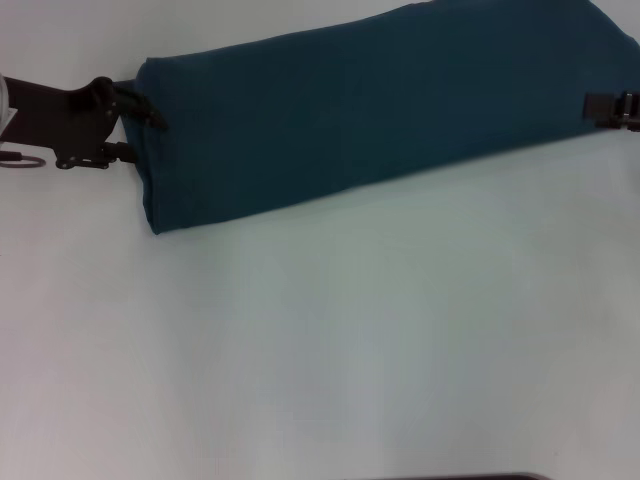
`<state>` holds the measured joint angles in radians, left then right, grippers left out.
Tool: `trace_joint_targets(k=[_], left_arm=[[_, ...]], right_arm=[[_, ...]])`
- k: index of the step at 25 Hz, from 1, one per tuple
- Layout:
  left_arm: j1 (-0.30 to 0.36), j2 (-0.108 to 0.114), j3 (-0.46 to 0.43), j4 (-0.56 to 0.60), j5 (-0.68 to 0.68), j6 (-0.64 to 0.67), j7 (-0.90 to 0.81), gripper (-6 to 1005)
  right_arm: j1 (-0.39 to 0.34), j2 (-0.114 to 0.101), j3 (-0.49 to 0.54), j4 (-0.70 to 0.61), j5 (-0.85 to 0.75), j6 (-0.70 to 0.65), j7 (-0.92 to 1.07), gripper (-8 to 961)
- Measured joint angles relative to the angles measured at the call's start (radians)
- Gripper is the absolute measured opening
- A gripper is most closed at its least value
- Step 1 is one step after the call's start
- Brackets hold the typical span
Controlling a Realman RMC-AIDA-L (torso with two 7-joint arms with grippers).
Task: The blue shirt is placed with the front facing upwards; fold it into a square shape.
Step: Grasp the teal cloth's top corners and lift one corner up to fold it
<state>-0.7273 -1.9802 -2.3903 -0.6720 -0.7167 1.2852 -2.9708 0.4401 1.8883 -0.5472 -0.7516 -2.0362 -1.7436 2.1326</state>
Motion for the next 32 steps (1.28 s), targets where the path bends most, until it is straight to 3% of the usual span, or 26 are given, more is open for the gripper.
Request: trace_joint_targets(k=[16, 32], left_arm=[[0.02, -0.023, 0.005, 0.029, 0.032, -0.113, 0.041, 583], [0.012, -0.039, 0.014, 0.033, 0.062, -0.134, 0.033, 583]], right_arm=[[-0.004, 0.0, 0.006, 0.0, -0.001, 0.006, -0.004, 900], [-0.005, -0.002, 0.006, 0.002, -0.001, 0.007, -0.003, 901]])
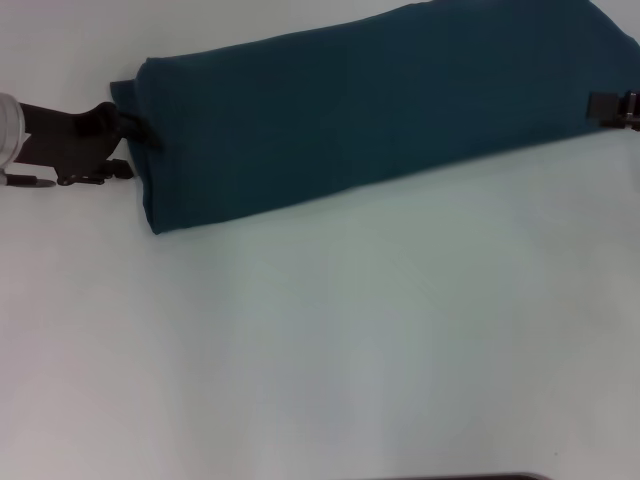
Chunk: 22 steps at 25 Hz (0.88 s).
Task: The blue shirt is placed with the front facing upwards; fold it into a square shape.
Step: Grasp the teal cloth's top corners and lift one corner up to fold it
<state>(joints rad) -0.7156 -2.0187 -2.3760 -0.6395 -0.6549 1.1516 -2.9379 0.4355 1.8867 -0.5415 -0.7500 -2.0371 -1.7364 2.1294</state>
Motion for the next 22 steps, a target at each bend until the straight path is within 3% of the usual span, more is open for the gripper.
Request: trace_joint_targets(k=[22], left_arm=[[-0.042, -0.012, 0.0, 0.037, -0.008, 0.008, 0.007, 583]], right_arm=[[0.0, -0.002, 0.0, 0.0, 0.0, 0.0, -0.003, 900]])
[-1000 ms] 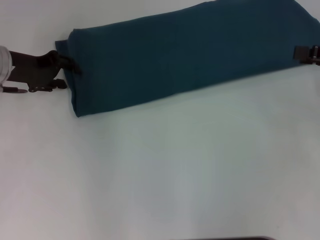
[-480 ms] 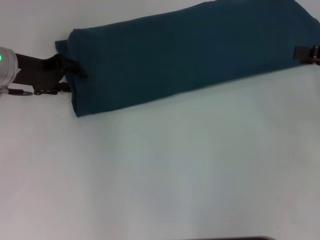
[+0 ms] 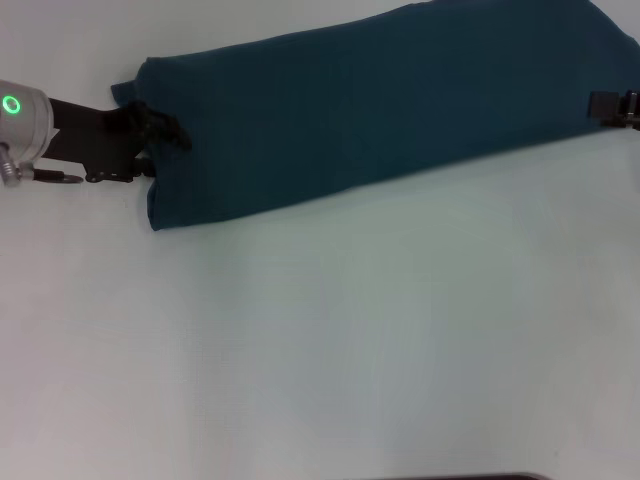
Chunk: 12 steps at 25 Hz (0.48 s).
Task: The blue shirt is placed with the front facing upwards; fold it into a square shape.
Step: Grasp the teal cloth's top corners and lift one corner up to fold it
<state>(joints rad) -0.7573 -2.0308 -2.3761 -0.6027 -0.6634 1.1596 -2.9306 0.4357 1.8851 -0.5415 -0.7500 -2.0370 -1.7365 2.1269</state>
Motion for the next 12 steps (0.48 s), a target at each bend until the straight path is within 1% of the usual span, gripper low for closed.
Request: trace_joint_targets(k=[4, 12], left_arm=[[-0.002, 0.001, -0.002, 0.0, 0.001, 0.0, 0.0, 583], [0.013, 0.01, -0.008, -0.008, 0.01, -0.007, -0.014, 583]], right_arm=[[0.0, 0.0, 0.0, 0.0, 0.0, 0.0, -0.001, 900], [0.001, -0.001, 0.0, 0.0, 0.0, 0.0, 0.001, 901]])
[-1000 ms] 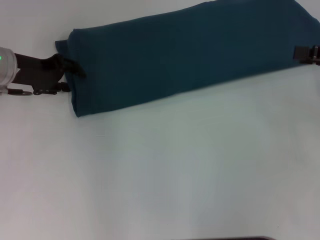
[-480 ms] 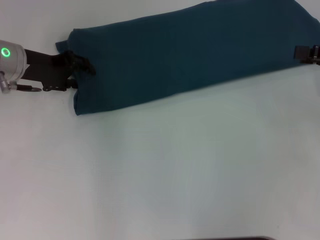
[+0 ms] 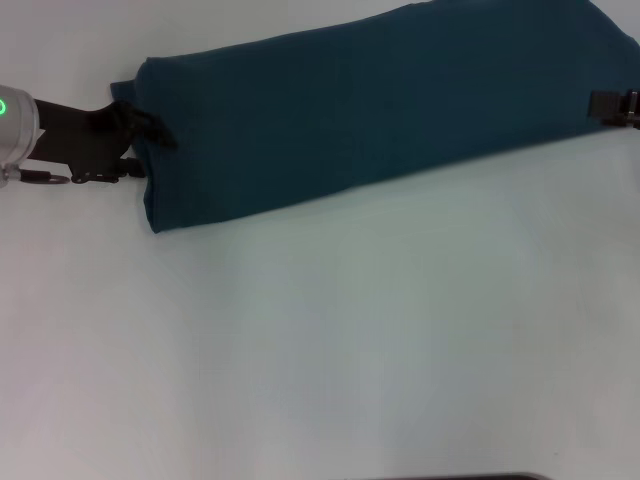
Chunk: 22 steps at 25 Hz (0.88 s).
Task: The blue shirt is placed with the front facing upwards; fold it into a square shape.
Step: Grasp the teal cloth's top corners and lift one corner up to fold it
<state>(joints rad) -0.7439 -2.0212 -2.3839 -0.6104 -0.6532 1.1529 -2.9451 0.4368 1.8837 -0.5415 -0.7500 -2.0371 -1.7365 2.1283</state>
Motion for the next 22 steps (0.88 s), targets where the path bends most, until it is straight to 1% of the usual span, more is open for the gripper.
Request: trace_joint_targets(k=[4, 9, 19, 22], left_arm=[[0.001, 0.002, 0.001, 0.003, 0.011, -0.003, -0.007, 583], [-0.001, -0.005, 0.003, 0.007, 0.012, -0.004, -0.008, 582], [-0.039, -0.019, 0.007, 0.01, 0.002, 0.011, 0.001, 559], [-0.051, -0.021, 0.008, 0.018, 0.002, 0.011, 0.004, 550]], right_arm=[[0.001, 0.0, 0.0, 0.0, 0.0, 0.0, 0.002, 901], [0.004, 0.0, 0.0, 0.0, 0.0, 0.0, 0.0, 901], [0.0, -0.002, 0.0, 0.0, 0.0, 0.0, -0.001, 901], [0.0, -0.002, 0.0, 0.0, 0.0, 0.0, -0.001, 901]])
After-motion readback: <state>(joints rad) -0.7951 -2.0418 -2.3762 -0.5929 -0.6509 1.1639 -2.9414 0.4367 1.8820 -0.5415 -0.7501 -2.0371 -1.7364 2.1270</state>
